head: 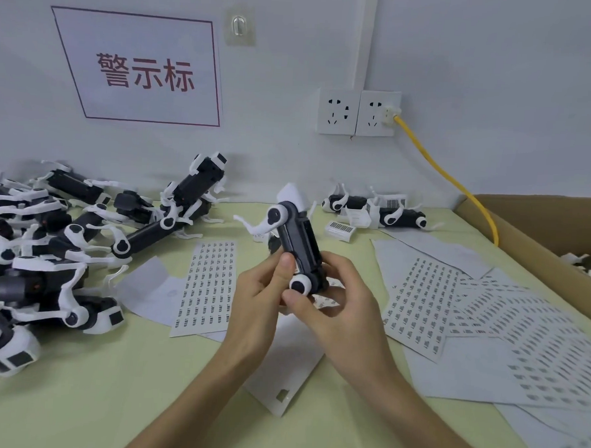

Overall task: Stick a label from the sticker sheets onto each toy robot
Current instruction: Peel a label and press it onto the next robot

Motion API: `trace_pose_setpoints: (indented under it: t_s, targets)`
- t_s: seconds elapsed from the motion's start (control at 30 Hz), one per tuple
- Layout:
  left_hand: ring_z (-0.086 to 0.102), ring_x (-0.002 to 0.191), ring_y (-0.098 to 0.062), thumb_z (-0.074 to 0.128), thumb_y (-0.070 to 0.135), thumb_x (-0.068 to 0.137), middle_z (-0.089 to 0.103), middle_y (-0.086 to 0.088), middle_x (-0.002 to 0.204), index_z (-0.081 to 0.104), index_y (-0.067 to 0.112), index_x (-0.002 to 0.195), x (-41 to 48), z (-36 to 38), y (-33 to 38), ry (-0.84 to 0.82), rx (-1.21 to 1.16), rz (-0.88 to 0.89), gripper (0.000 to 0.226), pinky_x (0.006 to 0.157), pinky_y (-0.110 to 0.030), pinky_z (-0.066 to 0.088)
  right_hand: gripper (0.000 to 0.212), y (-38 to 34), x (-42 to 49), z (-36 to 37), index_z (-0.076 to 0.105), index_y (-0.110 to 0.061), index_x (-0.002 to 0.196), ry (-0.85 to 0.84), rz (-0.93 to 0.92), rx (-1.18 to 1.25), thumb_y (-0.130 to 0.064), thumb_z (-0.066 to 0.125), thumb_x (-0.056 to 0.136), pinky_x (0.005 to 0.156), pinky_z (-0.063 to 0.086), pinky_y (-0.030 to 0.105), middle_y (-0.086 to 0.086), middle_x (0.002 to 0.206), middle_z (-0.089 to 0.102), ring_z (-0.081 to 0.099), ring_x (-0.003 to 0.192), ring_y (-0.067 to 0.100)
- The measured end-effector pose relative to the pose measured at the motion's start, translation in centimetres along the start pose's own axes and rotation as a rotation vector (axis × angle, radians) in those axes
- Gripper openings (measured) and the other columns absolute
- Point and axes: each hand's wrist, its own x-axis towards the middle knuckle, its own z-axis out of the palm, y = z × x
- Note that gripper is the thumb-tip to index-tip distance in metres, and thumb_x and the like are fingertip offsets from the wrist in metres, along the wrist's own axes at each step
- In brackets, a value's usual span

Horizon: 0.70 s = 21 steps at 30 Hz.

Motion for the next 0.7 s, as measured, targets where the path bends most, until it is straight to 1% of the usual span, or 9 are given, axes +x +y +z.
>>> trace_pose_setpoints:
  t_s: [0.1,0.17,0.23,0.33,0.4,0.5,0.6,0.67,0.7]
  targets:
    - [0.077,0.087,-0.020,0.047,0.036,0.109,0.080,-0.006,0.099,0.078,0.018,0.112,0.2,-0.2,-0.2,-0.031,0.010,-0.060,0.035,0.066,-0.024,0.058,0.037,0.2,0.4,-0.5,0.067,-0.039,0.113,0.016,0.044,-0.076,-0.030,0.084,0.081,0.073,0.056,0.019,-0.014,0.102,0.072,0.074,0.091,0.009]
    - [0.076,0.081,-0.018,0.045,0.025,0.111,0.080,-0.002,0.098,0.075,0.012,0.119,0.4,-0.2,-0.3,-0.026,0.007,-0.104,0.033,0.067,-0.024,0.058,0.035,0.4,1.1,-1.1,0.068,-0.037,0.116,0.036,0.102,-0.112,-0.035,0.082,0.084,0.076,0.057,0.022,-0.011,0.100,0.074,0.073,0.090,0.009]
    - [0.072,0.075,-0.018,0.047,0.013,0.110,0.080,0.001,0.105,0.070,0.017,0.128,0.5,-0.2,-0.4,-0.019,0.022,-0.140,0.030,0.069,-0.026,0.060,0.037,0.3,1.8,-1.8,0.068,-0.035,0.121,0.091,0.219,-0.084,-0.039,0.078,0.085,0.079,0.059,0.030,-0.003,0.102,0.076,0.073,0.089,0.010]
    - [0.070,0.068,-0.019,0.049,-0.001,0.106,0.080,-0.003,0.106,0.074,0.016,0.118,0.5,-0.1,-0.4,0.013,0.104,-0.113,0.032,0.070,-0.029,0.061,0.021,0.0,2.7,-2.9,0.075,-0.026,0.105,0.175,0.423,0.126,-0.040,0.074,0.089,0.064,0.057,0.028,0.017,0.103,0.074,0.069,0.077,0.018]
    - [0.069,0.066,-0.018,0.050,-0.005,0.103,0.079,-0.001,0.099,0.078,0.014,0.105,0.4,-0.4,-0.4,0.034,0.207,-0.046,0.034,0.067,-0.029,0.059,0.027,-0.1,3.2,-4.0,0.074,-0.017,0.099,0.226,0.574,0.306,-0.043,0.072,0.090,0.057,0.052,0.027,0.021,0.098,0.075,0.066,0.072,0.021]
    - [0.069,0.068,-0.015,0.052,-0.003,0.102,0.078,0.010,0.093,0.079,0.019,0.098,0.5,-1.1,-0.7,0.069,0.331,0.008,0.035,0.067,-0.029,0.058,0.036,-0.5,4.1,-6.1,0.069,-0.012,0.102,0.310,0.708,0.599,-0.045,0.072,0.089,0.049,0.046,0.025,0.018,0.087,0.073,0.064,0.075,0.026]
    - [0.069,0.067,-0.012,0.054,-0.001,0.102,0.078,0.014,0.092,0.078,0.022,0.094,0.6,-1.3,-1.1,0.082,0.366,0.024,0.034,0.069,-0.033,0.057,0.040,-0.9,5.0,-10.2,0.069,-0.011,0.108,0.450,0.562,0.777,-0.047,0.070,0.091,0.052,0.049,0.024,0.016,0.089,0.072,0.064,0.074,0.024]
    - [0.069,0.066,-0.011,0.054,0.000,0.101,0.078,0.014,0.092,0.078,0.023,0.092,0.6,-1.0,-1.2,0.074,0.391,0.036,0.035,0.069,-0.035,0.057,0.047,-1.4,5.3,-13.9,0.065,-0.013,0.126,0.550,0.332,0.873,-0.050,0.063,0.096,0.064,0.057,0.028,0.013,0.113,0.067,0.068,0.090,0.023]
    - [0.069,0.067,-0.011,0.054,0.000,0.101,0.077,0.015,0.093,0.078,0.023,0.092,0.6,-0.8,-1.2,0.066,0.401,0.042,0.035,0.069,-0.036,0.057,0.053,-1.5,5.3,-15.7,0.057,-0.016,0.139,0.599,0.216,0.911,-0.052,0.058,0.099,0.076,0.059,0.031,0.012,0.128,0.062,0.068,0.104,0.023]
